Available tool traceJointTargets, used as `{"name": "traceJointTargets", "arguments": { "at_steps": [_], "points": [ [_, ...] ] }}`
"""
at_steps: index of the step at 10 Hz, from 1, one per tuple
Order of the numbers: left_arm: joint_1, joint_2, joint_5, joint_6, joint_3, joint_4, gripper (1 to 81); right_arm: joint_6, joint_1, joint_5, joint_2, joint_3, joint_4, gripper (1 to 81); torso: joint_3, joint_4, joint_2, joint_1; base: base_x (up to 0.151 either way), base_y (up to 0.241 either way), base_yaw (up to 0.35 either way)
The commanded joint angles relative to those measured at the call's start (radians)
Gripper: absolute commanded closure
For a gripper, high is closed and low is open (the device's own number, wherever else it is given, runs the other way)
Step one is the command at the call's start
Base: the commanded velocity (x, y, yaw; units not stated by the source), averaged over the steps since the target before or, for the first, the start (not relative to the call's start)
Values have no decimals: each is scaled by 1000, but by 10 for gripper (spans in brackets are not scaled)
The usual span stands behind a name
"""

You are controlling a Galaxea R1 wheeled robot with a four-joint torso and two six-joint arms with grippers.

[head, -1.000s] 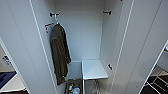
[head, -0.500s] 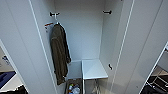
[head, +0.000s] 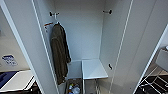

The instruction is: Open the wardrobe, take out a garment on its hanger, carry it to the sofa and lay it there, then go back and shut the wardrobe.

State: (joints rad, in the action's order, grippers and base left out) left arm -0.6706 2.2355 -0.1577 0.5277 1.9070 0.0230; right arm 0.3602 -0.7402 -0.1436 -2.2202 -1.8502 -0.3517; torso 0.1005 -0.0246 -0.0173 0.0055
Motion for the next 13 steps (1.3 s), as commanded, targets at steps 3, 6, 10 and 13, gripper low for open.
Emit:
{"name": "traceJointTargets", "arguments": {
  "at_steps": [3, 6, 10, 13],
  "points": [
    [6, 177, -14, -15, -36, 12, 10, -29, -21, 32, -106, 340, -115, 10, 0, 0, 0, 0, 0, 0, 0],
    [-83, 236, -13, -18, -22, -49, 10, -41, -98, 21, -297, 145, -21, 10, 0, 0, 0, 0, 0, 0, 0],
    [-313, 291, 9, -20, 19, -242, 10, -43, -242, -37, -486, -203, 179, 10, 0, 0, 0, 0, 0, 0, 0],
    [-489, 378, 71, -20, 168, -351, 10, -44, -394, -71, -630, -491, 388, 10, 0, 0, 0, 0, 0, 0, 0]
  ]
}}
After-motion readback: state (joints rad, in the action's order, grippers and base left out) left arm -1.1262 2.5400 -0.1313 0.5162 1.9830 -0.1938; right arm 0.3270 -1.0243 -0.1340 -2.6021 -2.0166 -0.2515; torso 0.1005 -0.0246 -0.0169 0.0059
